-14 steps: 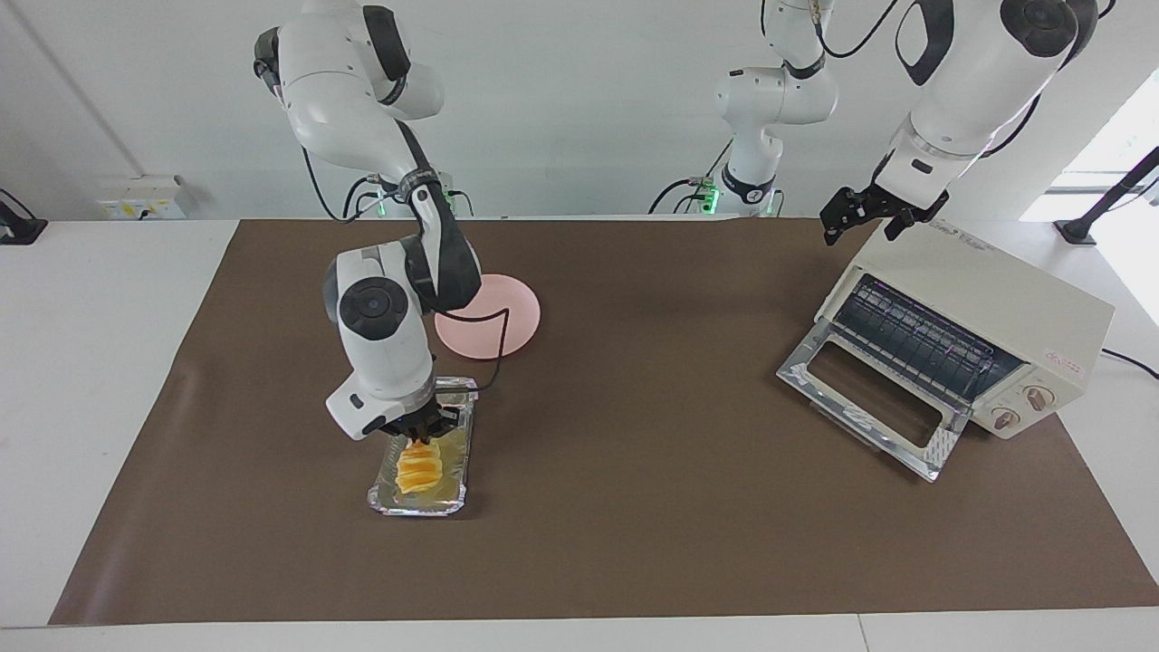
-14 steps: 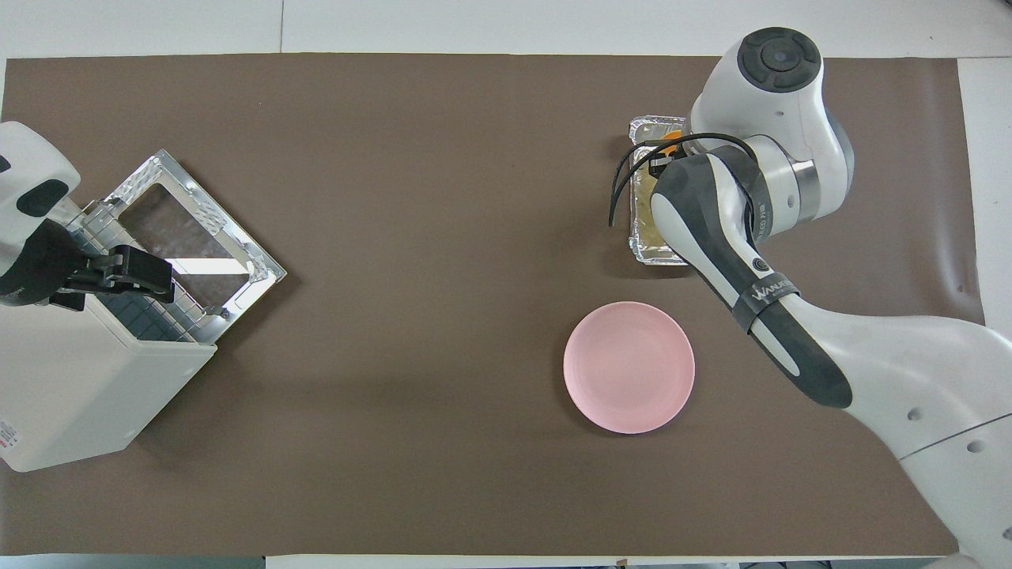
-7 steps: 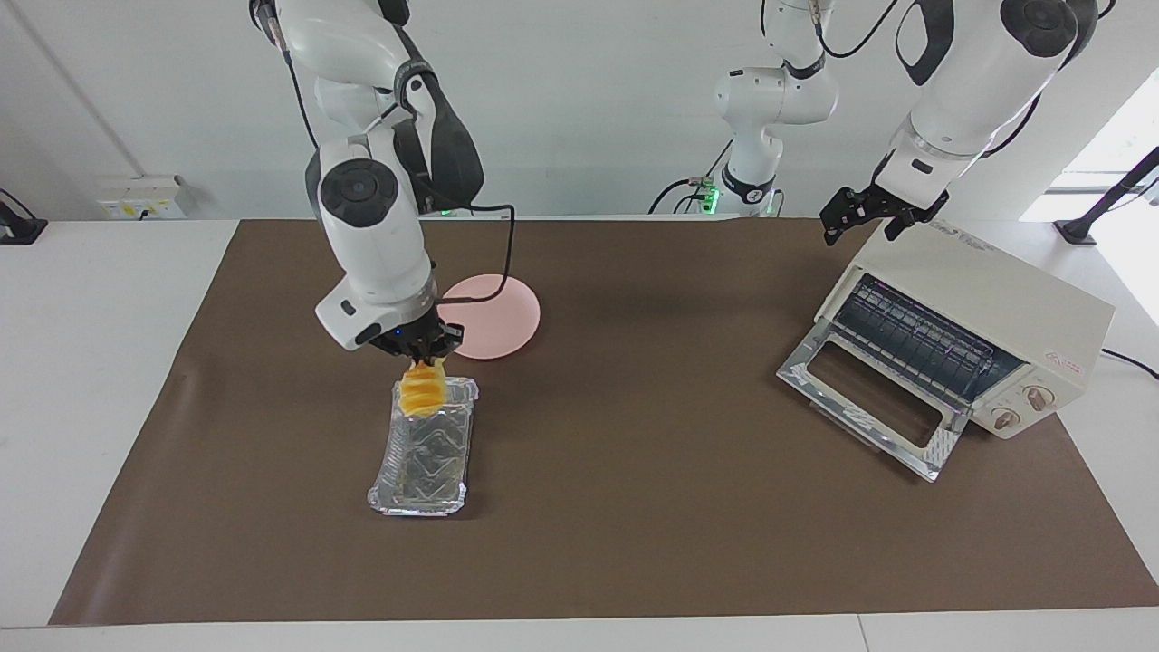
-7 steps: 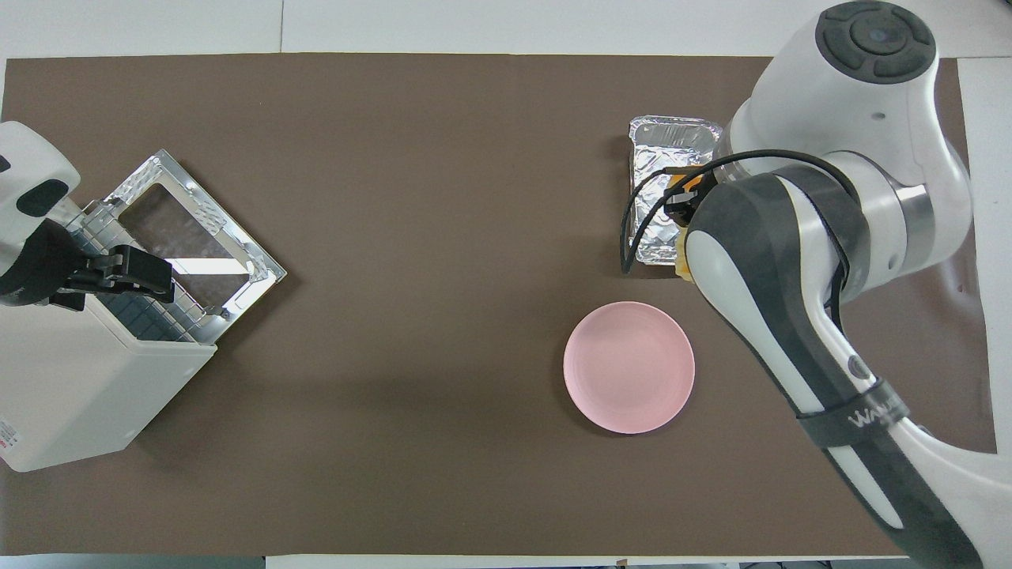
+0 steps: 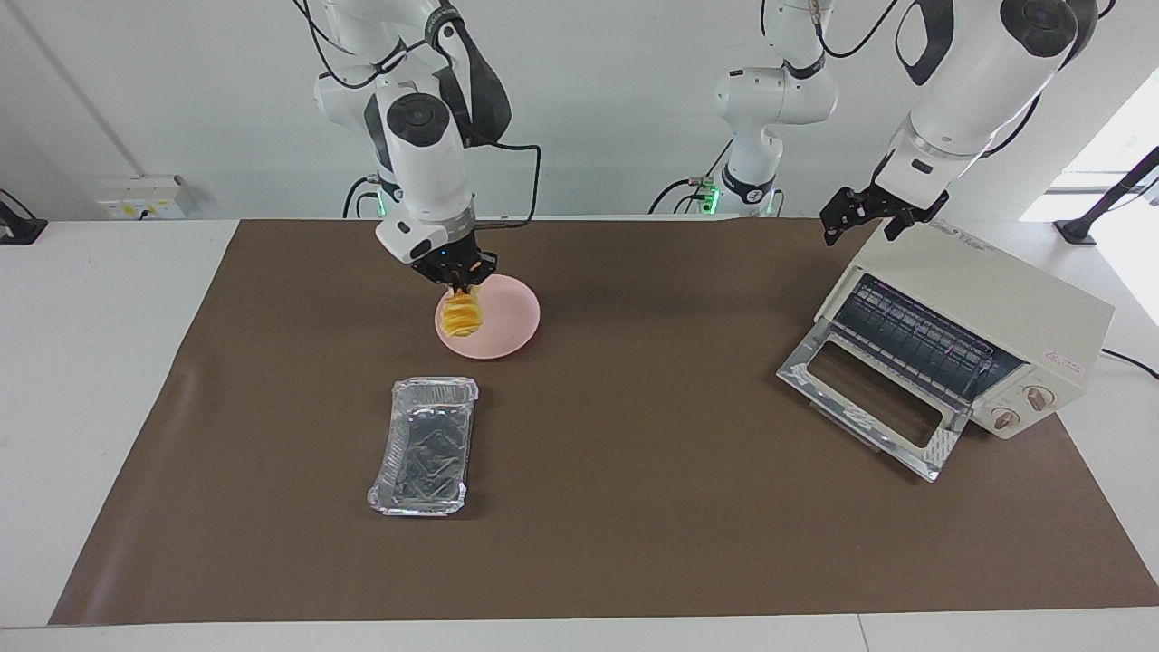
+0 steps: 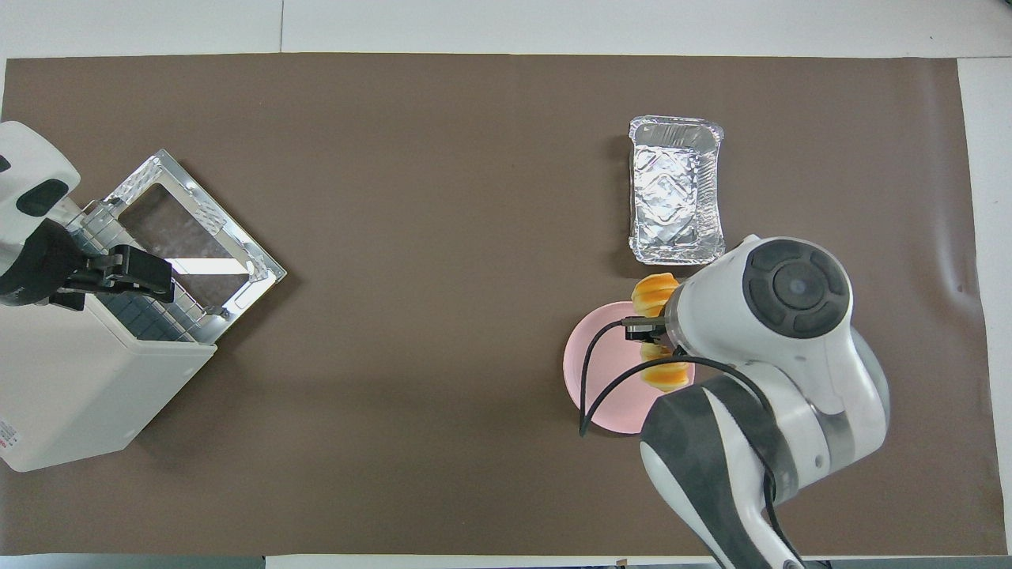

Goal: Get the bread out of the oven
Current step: 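Lower the bread rolls onto the pink plate with the right gripper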

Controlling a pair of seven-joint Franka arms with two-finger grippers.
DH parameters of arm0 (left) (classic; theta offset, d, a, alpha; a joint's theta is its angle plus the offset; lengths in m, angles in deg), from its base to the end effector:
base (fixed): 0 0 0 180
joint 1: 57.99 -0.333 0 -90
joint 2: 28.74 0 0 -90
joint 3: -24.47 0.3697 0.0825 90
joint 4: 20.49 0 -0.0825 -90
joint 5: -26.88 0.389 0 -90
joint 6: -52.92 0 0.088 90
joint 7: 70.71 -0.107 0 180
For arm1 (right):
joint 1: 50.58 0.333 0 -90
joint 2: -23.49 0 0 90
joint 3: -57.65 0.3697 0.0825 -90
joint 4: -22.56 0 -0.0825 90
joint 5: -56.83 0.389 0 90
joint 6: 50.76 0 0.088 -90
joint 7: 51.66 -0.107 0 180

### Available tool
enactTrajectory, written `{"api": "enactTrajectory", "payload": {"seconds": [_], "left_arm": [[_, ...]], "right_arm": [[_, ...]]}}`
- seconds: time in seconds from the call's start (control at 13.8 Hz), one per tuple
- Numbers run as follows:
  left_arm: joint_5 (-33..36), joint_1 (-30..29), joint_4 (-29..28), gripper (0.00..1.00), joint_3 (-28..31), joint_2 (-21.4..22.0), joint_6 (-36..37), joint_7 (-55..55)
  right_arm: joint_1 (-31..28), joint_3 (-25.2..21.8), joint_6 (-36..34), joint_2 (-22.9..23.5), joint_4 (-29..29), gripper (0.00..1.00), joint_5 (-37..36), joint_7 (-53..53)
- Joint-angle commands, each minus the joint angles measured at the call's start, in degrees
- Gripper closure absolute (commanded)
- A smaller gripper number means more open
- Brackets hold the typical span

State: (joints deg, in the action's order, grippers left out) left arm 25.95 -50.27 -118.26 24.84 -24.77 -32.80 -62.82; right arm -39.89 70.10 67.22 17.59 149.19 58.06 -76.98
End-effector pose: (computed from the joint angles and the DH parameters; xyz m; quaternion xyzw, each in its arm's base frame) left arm 0.5179 -0.0685 0.6458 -0.9975 -0.0046 0.0709 0.0011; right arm 0.4618 0.2012 0.4690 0.9994 -0.0251 -0.0222 0.0119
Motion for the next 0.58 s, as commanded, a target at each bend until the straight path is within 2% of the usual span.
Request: {"api": "enactTrajectory", "payload": {"seconds": [0.0, 0.22, 0.51], "left_arm": [[-0.5, -0.8, -0.5, 0.0, -0.3, 0.8, -0.3, -0.3], [-0.5, -0.8, -0.5, 0.0, -0.3, 0.8, -0.3, -0.3], [-0.5, -0.9, -0.5, 0.0, -0.3, 0.8, -0.3, -0.3]], "right_arm": [[0.9, -0.1, 9.9, -4.0, 11.0, 1.0, 1.1, -1.0], [3.8, -0.1, 20.4, -2.1, 17.1, 1.0, 1.1, -5.0], [4.2, -0.1, 23.5, 0.2, 17.2, 1.0, 1.1, -5.1]]}}
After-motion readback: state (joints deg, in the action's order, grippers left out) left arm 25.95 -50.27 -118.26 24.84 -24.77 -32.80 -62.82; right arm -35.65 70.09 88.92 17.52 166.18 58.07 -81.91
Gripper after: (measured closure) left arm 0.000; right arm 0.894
